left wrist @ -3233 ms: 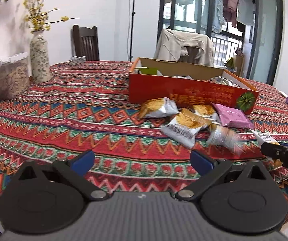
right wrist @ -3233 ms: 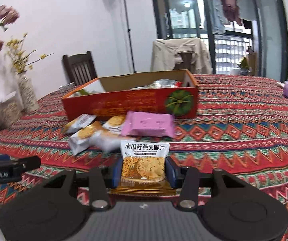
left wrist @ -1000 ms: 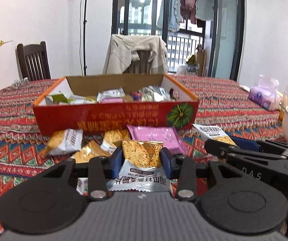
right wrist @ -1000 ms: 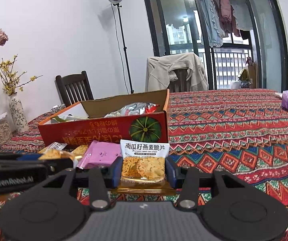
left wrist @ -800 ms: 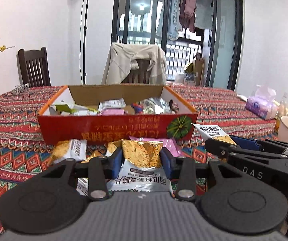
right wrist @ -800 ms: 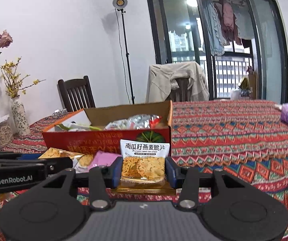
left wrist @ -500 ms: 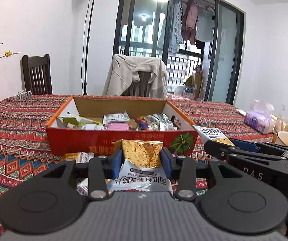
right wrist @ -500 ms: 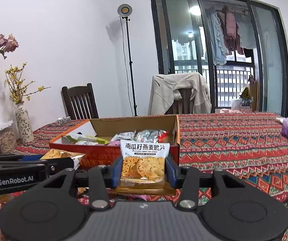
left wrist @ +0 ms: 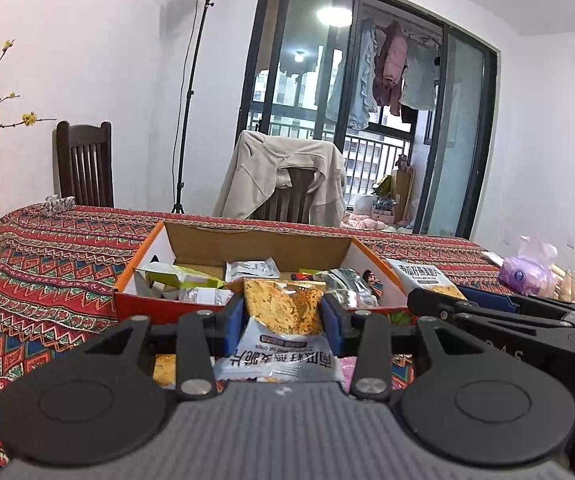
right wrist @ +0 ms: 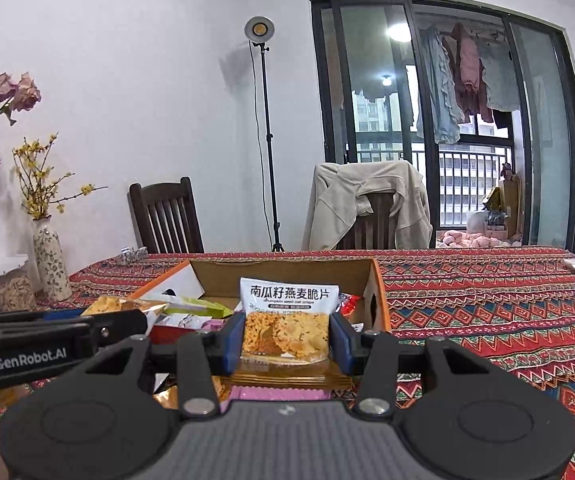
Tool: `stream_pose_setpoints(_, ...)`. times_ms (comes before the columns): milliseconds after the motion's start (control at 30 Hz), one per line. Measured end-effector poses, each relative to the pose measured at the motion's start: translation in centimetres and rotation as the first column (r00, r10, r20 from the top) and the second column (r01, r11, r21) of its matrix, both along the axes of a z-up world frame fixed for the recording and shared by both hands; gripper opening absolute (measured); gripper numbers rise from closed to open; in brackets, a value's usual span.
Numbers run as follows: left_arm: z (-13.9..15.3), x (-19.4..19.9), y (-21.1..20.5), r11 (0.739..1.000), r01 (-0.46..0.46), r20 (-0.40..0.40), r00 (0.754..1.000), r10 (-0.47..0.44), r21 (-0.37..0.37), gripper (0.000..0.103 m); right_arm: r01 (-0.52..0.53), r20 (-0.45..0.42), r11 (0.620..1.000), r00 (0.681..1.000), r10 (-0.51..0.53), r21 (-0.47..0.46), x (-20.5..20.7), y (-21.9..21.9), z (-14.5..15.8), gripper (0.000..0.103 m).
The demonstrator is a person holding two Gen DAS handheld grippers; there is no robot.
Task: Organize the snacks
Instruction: 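Carry both white cracker packets up over the box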
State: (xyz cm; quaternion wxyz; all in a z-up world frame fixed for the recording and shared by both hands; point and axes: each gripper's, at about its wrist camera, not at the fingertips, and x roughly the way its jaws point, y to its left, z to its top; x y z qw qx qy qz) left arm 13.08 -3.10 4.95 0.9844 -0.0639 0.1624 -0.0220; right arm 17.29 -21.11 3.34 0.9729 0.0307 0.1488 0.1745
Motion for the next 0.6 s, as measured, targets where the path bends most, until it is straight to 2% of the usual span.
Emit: stream_pose_setpoints(600,1.7,4.6,2.7,1.0,-0.005,0.035,0.999,0.005,-0.007,0.041,-0.01,-0.021,1.0,1.0,0.01,-0.017,5.1,3.2,1.0,0.044)
